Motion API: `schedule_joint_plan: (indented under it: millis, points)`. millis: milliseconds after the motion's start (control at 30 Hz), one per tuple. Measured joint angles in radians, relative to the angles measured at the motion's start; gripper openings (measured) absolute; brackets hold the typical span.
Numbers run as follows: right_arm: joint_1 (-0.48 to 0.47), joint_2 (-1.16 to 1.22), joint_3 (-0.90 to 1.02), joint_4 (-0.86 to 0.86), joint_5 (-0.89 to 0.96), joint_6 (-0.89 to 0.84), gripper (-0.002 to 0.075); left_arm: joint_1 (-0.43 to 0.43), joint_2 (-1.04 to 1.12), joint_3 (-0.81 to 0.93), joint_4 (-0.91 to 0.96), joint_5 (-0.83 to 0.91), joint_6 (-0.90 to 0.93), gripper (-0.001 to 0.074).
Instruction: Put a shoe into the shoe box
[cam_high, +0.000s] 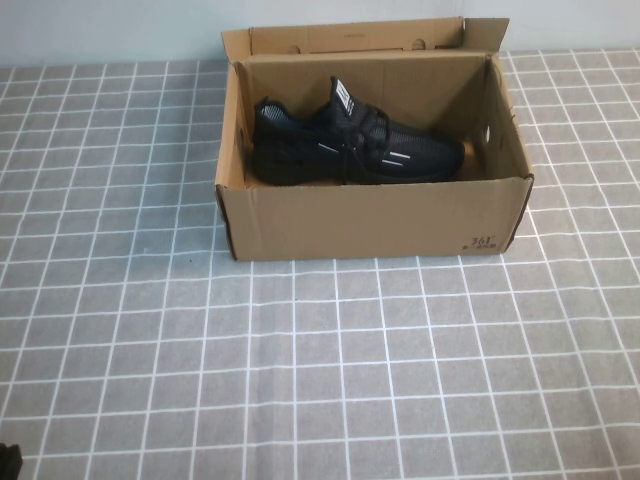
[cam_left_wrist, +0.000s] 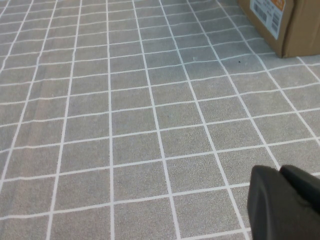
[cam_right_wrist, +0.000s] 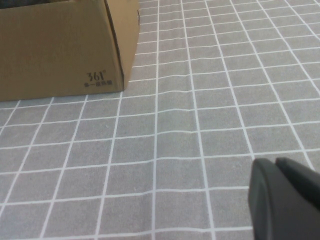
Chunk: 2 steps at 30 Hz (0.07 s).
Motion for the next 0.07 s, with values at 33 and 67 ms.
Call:
schedule_joint_plan:
  millis: [33,67]
  points:
    - [0.0,0.0,0.0,0.0,0.0,0.0,-0.0016,0.0,0.0,0.0,0.0,0.0,0.0,-0.0001]
    - [0.0,0.0,0.0,0.0,0.0,0.0,-0.0016,0.0,0.0,0.0,0.0,0.0,0.0,-0.0001]
